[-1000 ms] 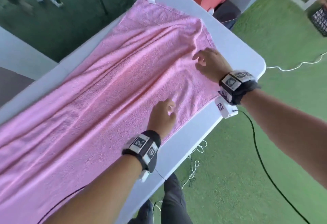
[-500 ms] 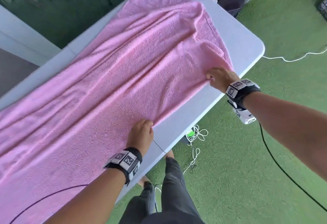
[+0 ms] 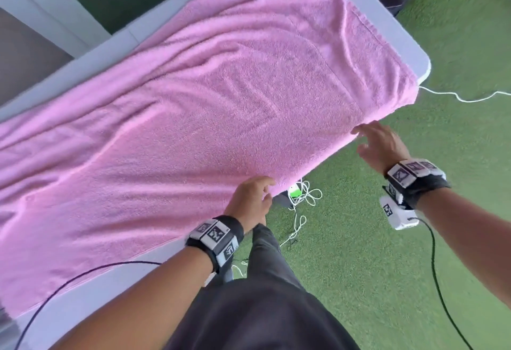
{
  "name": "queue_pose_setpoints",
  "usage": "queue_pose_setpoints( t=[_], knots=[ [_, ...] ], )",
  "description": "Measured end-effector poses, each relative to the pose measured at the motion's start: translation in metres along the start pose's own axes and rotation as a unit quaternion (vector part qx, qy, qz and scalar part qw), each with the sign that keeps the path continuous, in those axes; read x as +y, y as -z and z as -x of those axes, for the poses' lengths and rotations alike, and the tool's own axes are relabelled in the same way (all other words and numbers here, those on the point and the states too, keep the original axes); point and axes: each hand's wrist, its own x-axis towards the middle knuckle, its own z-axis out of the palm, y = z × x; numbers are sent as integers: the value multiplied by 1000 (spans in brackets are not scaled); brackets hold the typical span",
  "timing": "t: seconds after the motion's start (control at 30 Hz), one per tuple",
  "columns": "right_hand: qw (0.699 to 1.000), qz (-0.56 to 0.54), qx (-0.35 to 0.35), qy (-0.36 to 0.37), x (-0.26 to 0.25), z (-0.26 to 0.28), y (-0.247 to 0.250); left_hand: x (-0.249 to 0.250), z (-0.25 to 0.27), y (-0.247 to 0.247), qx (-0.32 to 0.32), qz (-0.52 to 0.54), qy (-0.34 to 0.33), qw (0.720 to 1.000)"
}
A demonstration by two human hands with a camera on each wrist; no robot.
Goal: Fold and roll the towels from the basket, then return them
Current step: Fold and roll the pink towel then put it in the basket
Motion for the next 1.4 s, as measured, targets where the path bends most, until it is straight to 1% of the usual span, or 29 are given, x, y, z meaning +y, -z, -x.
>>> queue_pose_setpoints(
  t=[0.07,0.17,0.23,0.33,0.4,0.47,0.53,0.6,0.67,0.73,0.83,0.9,0.93,1.03,1.1,1.23,1.3,1.4],
  knots=[
    [996,-50,-34,66,-50,18,-17,-23,27,12,31,-2,33,999],
    [976,-78,-98,179,-126,44,-52,-64,82,30,95,-11,98,991],
    [956,-89,-134,247,-172,58,-76,-95,123,40,142,-20,158,977],
    [924,-76,-182,327,-233,76,-107,-141,180,50,200,-45,246,947],
    [907,-57,-206,364,-268,87,-125,-172,214,55,219,-61,297,928],
    [895,-29,-223,386,-299,95,-140,-203,243,62,232,-72,335,910],
    [887,5,-237,396,-327,104,-152,-231,267,71,253,-81,359,895],
    [887,31,-236,396,-347,110,-162,-256,288,82,279,-103,374,878],
    [899,42,-216,378,-357,114,-171,-281,305,97,306,-114,385,863],
    [912,52,-188,361,-360,119,-177,-308,320,112,326,-111,377,860],
    [923,74,-150,346,-363,125,-182,-338,333,126,323,-126,339,874],
    [929,73,-144,333,-367,128,-185,-346,336,129,322,-136,314,883],
    [932,75,-142,326,-369,127,-185,-345,334,130,320,-141,303,887],
    [935,84,-153,309,-375,125,-183,-339,334,137,314,-128,300,892],
    [931,82,-162,316,-377,129,-177,-334,342,140,312,-115,293,896],
    [916,58,-171,358,-367,156,-166,-319,389,132,324,-86,272,902],
    [911,50,-169,372,-357,171,-164,-309,415,118,303,-71,273,910],
    [913,39,-147,379,-346,188,-166,-300,438,95,275,-41,268,922]
  ],
)
